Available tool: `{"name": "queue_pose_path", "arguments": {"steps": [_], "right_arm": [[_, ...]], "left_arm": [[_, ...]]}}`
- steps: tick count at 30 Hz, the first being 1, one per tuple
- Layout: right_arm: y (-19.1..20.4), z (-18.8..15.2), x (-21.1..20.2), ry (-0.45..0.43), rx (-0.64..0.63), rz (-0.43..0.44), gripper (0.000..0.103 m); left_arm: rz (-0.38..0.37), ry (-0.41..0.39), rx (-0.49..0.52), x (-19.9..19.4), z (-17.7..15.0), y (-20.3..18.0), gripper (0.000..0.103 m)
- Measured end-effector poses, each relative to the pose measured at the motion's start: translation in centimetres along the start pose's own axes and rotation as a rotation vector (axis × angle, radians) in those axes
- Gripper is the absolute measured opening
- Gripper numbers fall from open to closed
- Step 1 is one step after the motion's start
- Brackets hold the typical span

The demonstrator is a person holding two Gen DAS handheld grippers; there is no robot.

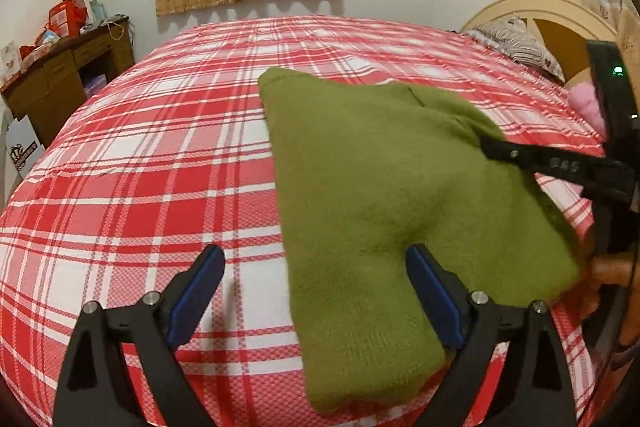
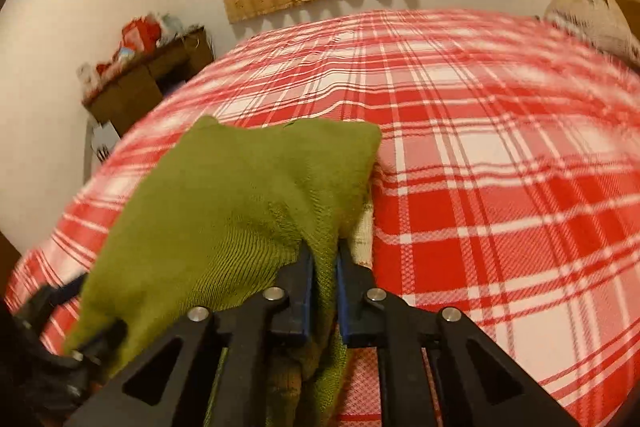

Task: Fold small clothes
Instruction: 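Grasp the folded sweater edge with the right tool and tuck it under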

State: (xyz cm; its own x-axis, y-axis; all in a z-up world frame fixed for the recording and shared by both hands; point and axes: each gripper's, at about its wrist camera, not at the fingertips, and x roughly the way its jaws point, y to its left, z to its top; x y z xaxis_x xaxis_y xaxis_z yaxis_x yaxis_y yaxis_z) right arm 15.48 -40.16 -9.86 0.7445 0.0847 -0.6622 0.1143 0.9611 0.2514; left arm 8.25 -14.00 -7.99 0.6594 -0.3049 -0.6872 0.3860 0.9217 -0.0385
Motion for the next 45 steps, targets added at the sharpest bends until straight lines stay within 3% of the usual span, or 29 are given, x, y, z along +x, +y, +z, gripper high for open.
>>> {"name": "queue_pose_path", "arguments": {"steps": [2,3,7,10,12,13,14,16,20,26,29,33,37,39,42,43,44,45], "right_arm": [[-0.4,-0.2,-1.1,0.007,0.043,-0.037,0.039],[-0.3,-0.4,-2.3,-0.007,0.071,-0.060,0.043],[2.9,-1.6,-6.9,-0.116,-0.005,-0.062,0.043],[6.2,-2.8,-8.0,-0.104,-0.104,0.005,0.043],[7.7,-3.7,-7.4,-0.048,-0.146,0.059,0.042],[7.9,-4.2,-6.6,-0.014,-0.159,0.060,0.033],[7.9,-5.0,-5.4,0.036,-0.173,0.026,0.026],[7.0,-6.3,-3.5,0.092,-0.153,-0.012,0.023],[5.2,-6.9,-4.3,0.058,-0.070,0.025,0.008],[5.5,-8.5,-5.1,0.007,-0.105,-0.021,0.007],[5.5,-8.9,-5.7,-0.019,-0.114,-0.031,0.007],[4.4,-9.3,-6.8,-0.018,-0.051,0.017,0.007],[4.1,-9.2,-8.4,0.029,-0.002,0.024,0.010],[4.0,-8.3,-9.9,-0.008,0.027,-0.009,0.011],[3.3,-6.0,-11.3,-0.080,0.069,-0.013,0.016],[3.1,-5.4,-11.2,-0.088,0.079,-0.002,0.024],[2.9,-4.6,-11.0,-0.091,0.086,0.003,0.046],[2.7,-3.7,-10.3,-0.094,0.093,0.015,0.058]], "left_arm": [[0.004,0.009,-0.005,-0.2,0.1,0.1,0.096],[0.007,0.011,-0.001,-0.2,0.1,0.1,0.096],[0.022,0.012,0.009,-0.2,0.0,0.0,0.096],[0.037,0.014,0.014,-0.3,0.0,-0.3,0.096],[0.051,0.014,0.021,-0.4,-0.1,-0.3,0.096],[0.057,0.015,0.024,-0.5,-0.1,-0.4,0.096],[0.061,0.017,0.028,-0.5,-0.1,-0.4,0.096],[0.070,0.021,0.037,-0.6,-0.1,-0.5,0.096],[0.078,0.029,0.054,-0.7,-0.3,-0.5,0.096],[0.057,0.055,0.015,-0.8,-1.3,0.3,0.098],[0.004,0.064,-0.019,-1.7,-2.5,1.6,0.098],[-0.080,0.070,-0.074,-3.1,-3.7,4.0,0.098],[-0.138,0.080,-0.119,-3.6,-2.7,5.4,0.098],[-0.133,0.048,-0.125,-4.1,-1.4,5.5,0.097],[-0.126,-0.010,-0.117,-4.5,0.8,5.4,0.097],[-0.131,-0.021,-0.117,-4.3,1.5,5.3,0.097],[-0.132,-0.026,-0.121,-3.9,2.2,5.4,0.097],[-0.135,-0.034,-0.132,-3.3,3.0,5.6,0.097]]}}
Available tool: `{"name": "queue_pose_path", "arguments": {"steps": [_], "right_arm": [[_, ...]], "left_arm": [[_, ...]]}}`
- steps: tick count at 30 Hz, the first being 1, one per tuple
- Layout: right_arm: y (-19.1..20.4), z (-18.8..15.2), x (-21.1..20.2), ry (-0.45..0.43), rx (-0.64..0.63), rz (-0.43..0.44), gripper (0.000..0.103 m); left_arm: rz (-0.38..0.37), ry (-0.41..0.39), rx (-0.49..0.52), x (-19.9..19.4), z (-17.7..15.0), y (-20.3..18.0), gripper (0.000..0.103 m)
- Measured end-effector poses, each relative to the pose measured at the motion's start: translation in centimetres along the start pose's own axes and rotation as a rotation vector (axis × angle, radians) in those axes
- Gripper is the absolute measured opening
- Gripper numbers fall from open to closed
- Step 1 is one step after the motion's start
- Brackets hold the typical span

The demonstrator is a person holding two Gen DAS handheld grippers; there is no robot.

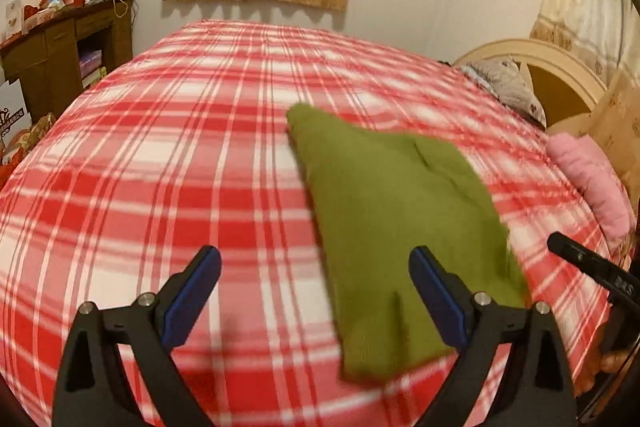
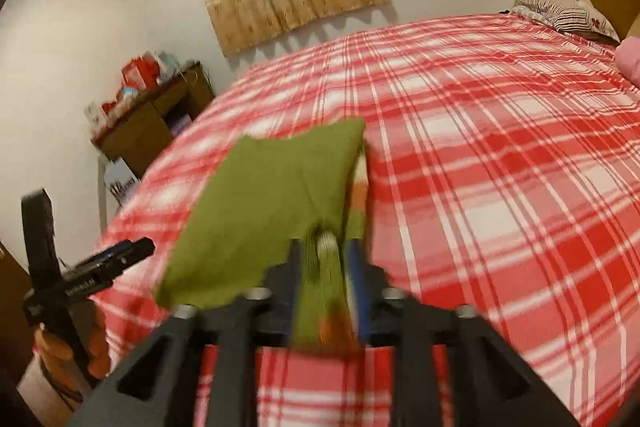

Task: Fold small clothes
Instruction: 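Grasp the folded sweater edge with the right tool and tuck it under, then grasp the green bundle edge with the right tool while the left tool grips the opposite edge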

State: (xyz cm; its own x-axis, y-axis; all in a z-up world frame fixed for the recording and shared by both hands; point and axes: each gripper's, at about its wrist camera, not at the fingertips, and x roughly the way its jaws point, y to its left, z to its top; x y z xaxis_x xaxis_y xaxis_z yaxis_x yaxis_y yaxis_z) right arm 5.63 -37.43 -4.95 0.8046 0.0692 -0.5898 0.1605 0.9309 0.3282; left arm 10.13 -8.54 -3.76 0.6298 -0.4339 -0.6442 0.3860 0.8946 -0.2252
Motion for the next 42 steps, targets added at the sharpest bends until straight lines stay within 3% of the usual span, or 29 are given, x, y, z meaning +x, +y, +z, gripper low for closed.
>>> {"name": "queue_pose_path", "arguments": {"steps": [1,2,9,12,17,19,26,32,33,34,35,36,39,41,42], "right_arm": [[-0.1,0.5,0.6,-0.003,0.004,0.018,0.080],[-0.2,1.1,1.4,-0.004,0.005,0.034,0.083],[-2.9,2.9,8.6,0.101,0.083,0.068,0.083],[-3.9,3.0,11.0,0.121,0.075,0.079,0.083],[-3.9,2.3,12.0,0.123,0.063,0.182,0.083],[-3.5,2.1,12.2,0.132,0.040,0.172,0.083],[-4.4,2.1,12.4,0.127,0.082,0.207,0.083],[-4.5,1.9,12.1,0.125,0.082,0.208,0.083],[-4.5,1.9,12.1,0.125,0.083,0.209,0.083],[-4.5,1.9,12.1,0.125,0.084,0.210,0.083],[-4.5,1.8,12.1,0.124,0.085,0.210,0.083],[-4.5,1.8,11.9,0.123,0.085,0.208,0.083],[-4.5,1.7,11.9,0.120,0.091,0.216,0.083],[-4.7,1.7,11.8,0.114,0.102,0.230,0.083],[-4.8,1.7,11.7,0.108,0.108,0.237,0.083]], "left_arm": [[-0.006,-0.005,-0.011,0.7,0.7,0.0,0.097],[-0.008,-0.005,-0.021,1.3,1.3,0.2,0.097],[-0.049,0.081,-0.110,8.1,2.6,0.5,0.089],[-0.140,0.155,-0.185,10.8,1.5,1.3,0.092],[-0.137,0.145,-0.115,9.5,0.7,0.3,0.093],[-0.134,0.136,-0.104,8.3,-0.3,0.1,0.093],[-0.182,0.110,-0.167,4.2,-3.4,1.9,0.093],[-0.077,0.141,-0.031,1.4,-7.0,-0.8,0.093],[-0.070,0.148,-0.017,1.0,-7.4,-1.5,0.091],[-0.079,0.153,-0.021,0.5,-7.6,-1.7,0.081],[-0.113,0.155,-0.034,-0.1,-7.7,-1.8,0.066],[-0.179,0.174,-0.034,-0.6,-7.9,-2.1,0.033],[-0.143,0.136,0.023,-1.8,-6.9,-2.5,0.036],[-0.154,0.104,-0.028,-1.8,-5.3,-1.2,0.052],[-0.147,0.072,-0.064,-1.7,-4.2,-0.3,0.075]]}}
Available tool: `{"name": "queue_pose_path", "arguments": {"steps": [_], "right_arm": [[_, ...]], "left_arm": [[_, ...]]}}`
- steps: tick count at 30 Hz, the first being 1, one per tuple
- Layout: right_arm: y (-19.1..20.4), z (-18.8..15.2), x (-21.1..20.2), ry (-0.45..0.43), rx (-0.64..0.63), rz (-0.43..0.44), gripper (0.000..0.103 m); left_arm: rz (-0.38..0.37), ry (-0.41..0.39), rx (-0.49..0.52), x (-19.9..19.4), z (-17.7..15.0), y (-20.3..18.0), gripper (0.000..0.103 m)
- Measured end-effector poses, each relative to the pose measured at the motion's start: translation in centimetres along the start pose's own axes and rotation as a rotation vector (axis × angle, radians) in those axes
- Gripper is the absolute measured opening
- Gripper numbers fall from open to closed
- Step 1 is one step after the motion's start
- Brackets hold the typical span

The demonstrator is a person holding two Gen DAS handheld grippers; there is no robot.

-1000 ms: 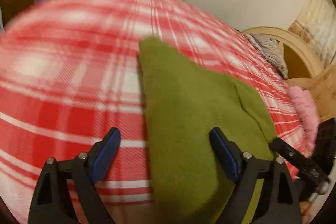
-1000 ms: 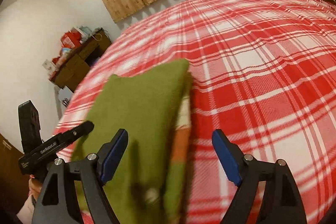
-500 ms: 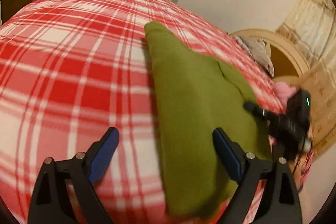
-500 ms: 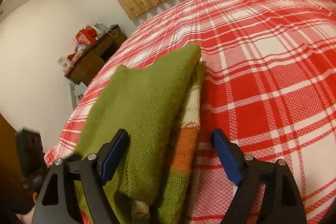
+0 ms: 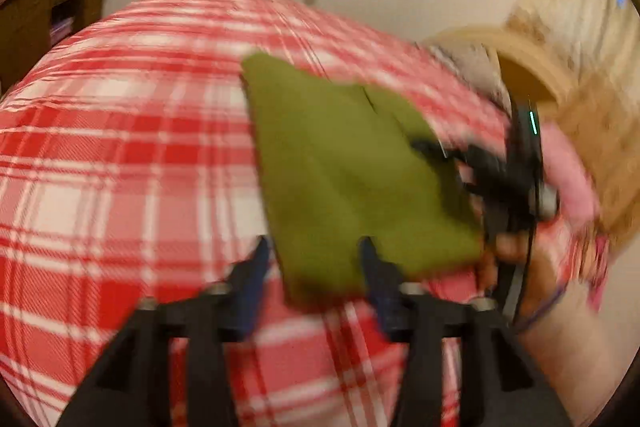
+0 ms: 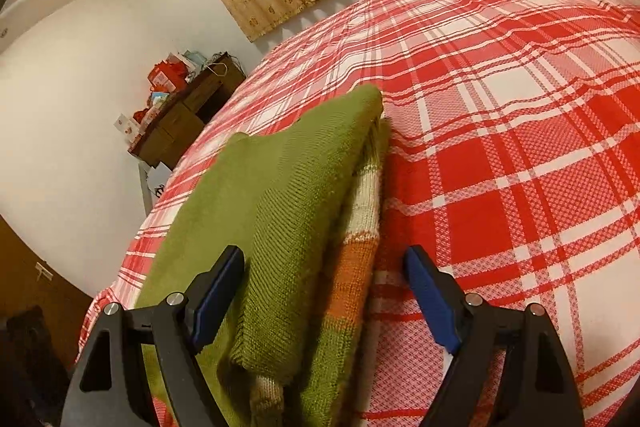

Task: Fold small clothes
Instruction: 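Grasp the green bundle edge with the right tool while the left tool grips the opposite edge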

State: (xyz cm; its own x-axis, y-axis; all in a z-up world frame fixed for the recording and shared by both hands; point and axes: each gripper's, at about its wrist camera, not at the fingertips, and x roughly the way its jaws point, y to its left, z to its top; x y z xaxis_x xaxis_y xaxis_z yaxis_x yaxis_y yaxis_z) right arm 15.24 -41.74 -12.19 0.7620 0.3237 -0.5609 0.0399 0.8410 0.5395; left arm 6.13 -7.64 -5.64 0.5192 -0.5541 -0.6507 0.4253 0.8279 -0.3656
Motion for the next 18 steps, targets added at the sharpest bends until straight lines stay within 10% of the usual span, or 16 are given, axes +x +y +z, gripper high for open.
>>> {"name": "queue_pose_path", "arguments": {"steps": [1,3,11,18], "right_arm": [[0.0,0.0,-0.1,-0.004,0.001,0.006,0.083],[0.0,0.0,0.0,-0.002,0.000,0.017,0.083],[1.0,0.2,0.8,0.028,-0.048,0.006,0.083],[1.4,1.4,2.8,0.086,-0.073,0.005,0.084]], "left_arm": [[0.002,-0.045,-0.032,0.1,1.4,0.9,0.094],[-0.007,-0.087,-0.066,1.1,3.9,2.0,0.098],[-0.114,0.129,-0.154,12.4,8.8,4.3,0.078],[-0.148,0.101,-0.043,11.9,6.8,1.8,0.079]]}}
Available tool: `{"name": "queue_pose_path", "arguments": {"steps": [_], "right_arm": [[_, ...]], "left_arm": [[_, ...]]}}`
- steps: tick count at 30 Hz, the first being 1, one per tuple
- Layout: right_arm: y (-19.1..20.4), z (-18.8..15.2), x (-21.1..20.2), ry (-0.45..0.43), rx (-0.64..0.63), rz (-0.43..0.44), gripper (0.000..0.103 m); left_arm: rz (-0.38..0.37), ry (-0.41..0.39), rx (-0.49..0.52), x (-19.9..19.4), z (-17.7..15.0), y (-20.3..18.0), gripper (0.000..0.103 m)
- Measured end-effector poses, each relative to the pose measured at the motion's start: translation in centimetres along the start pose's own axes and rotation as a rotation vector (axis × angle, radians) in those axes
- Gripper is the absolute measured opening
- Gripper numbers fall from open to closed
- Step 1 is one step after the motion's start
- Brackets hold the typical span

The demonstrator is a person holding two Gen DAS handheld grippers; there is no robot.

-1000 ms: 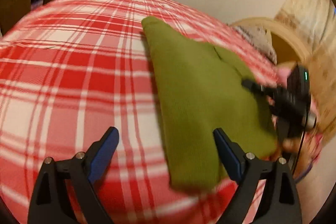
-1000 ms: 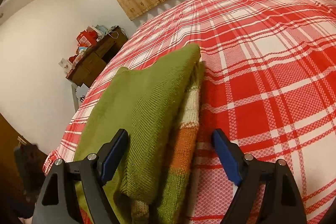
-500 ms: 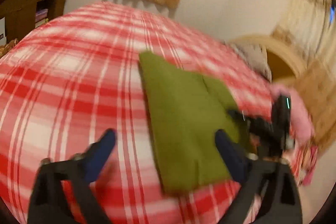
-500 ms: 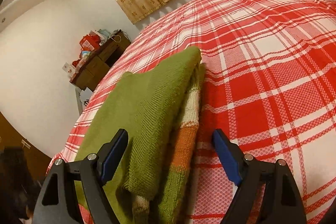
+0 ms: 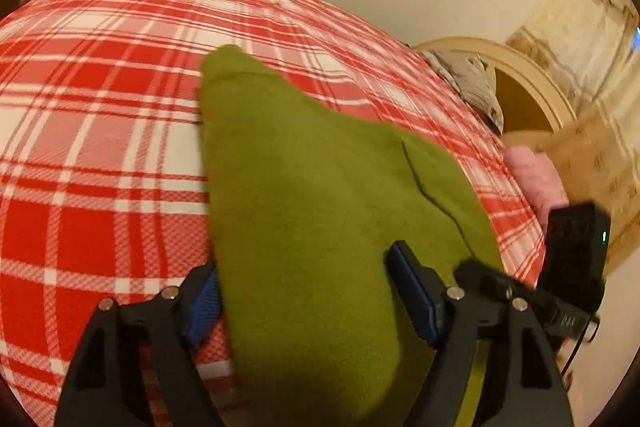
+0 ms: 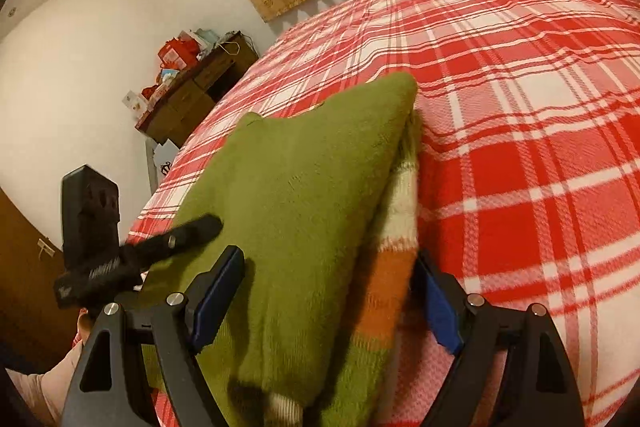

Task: Fold small clothes
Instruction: 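Grasp the green bundle edge with the right tool while the left tool grips the opposite edge, then lift the green bundle with both tools and carry it across the bed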

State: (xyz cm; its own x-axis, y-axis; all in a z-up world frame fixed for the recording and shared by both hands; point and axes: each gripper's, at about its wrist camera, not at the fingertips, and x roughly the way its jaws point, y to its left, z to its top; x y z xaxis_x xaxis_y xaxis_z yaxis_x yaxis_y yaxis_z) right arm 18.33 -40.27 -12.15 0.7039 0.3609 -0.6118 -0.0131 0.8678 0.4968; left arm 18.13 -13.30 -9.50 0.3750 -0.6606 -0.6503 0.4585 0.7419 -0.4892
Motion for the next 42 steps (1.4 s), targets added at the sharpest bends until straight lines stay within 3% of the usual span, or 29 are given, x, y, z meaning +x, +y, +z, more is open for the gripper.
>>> {"name": "queue_pose_path", "arguments": {"steps": [2,3,5,6,7,10,14,17,21,23,25,27,29,30,32,34,38,40,42], "right_arm": [[0.7,0.0,0.3,0.004,-0.032,-0.035,0.080],[1.1,-0.1,0.3,0.002,-0.056,-0.073,0.076],[2.3,-0.2,-0.1,-0.021,-0.108,-0.110,0.053],[2.8,-0.3,-0.4,-0.033,-0.135,-0.131,0.049],[3.5,-0.5,-0.6,-0.038,-0.156,-0.128,0.035],[5.7,-1.0,-1.6,-0.064,-0.199,-0.155,0.032],[7.5,-2.2,-3.9,-0.075,-0.145,-0.086,0.031],[8.5,-3.8,-5.4,-0.040,-0.081,-0.014,0.031],[9.0,-7.7,-7.0,0.041,-0.037,0.084,0.031],[8.6,-9.3,-6.5,0.072,-0.026,0.072,0.032],[7.9,-10.5,-6.1,0.069,-0.032,0.030,0.038],[6.8,-10.8,-6.0,0.071,0.037,0.031,0.050],[6.2,-10.8,-6.0,0.079,0.067,0.003,0.069],[6.0,-10.8,-6.2,0.074,0.074,0.016,0.069],[5.4,-10.6,-6.2,0.075,0.093,0.043,0.072],[4.8,-10.3,-5.6,0.067,0.121,0.086,0.073],[5.5,-9.8,-4.0,0.040,0.070,0.105,0.073],[7.7,-10.0,-3.0,0.050,-0.053,0.017,0.072],[9.2,-10.1,-2.6,0.051,-0.124,-0.025,0.059]], "left_arm": [[-0.009,-0.010,-0.016,-0.2,-0.1,0.3,0.073],[-0.003,-0.020,-0.026,-0.2,0.0,0.4,0.064],[0.008,-0.033,-0.031,-0.6,-0.2,0.3,0.055],[0.015,-0.038,-0.023,-0.6,-0.2,0.2,0.048],[0.035,-0.047,-0.001,-0.9,-0.3,-0.4,0.044],[0.094,-0.062,0.066,-0.9,0.3,-1.9,0.039],[0.096,-0.059,0.103,-4.0,-0.2,-3.5,0.037],[0.065,-0.005,0.079,-6.4,-0.8,-3.7,0.037],[0.088,0.066,0.100,-9.2,-3.4,-3.5,0.037],[0.130,0.101,0.125,-8.9,-5.0,-2.9,0.038],[0.193,0.099,0.140,-8.1,-5.9,-2.2,0.049],[0.193,0.113,0.097,-7.3,-6.4,-0.7,0.062],[0.186,0.112,0.053,-6.9,-6.2,0.6,0.078],[0.185,0.113,0.039,-6.8,-6.0,1.0,0.087],[0.167,0.115,0.022,-6.4,-5.5,1.9,0.091],[0.138,0.105,0.014,-6.2,-5.3,2.3,0.092],[0.166,0.081,0.076,-5.6,-5.6,1.2,0.089],[0.142,0.067,0.089,-5.7,-5.9,0.9,0.066],[0.114,0.057,0.073,-5.8,-6.0,0.5,0.056]]}}
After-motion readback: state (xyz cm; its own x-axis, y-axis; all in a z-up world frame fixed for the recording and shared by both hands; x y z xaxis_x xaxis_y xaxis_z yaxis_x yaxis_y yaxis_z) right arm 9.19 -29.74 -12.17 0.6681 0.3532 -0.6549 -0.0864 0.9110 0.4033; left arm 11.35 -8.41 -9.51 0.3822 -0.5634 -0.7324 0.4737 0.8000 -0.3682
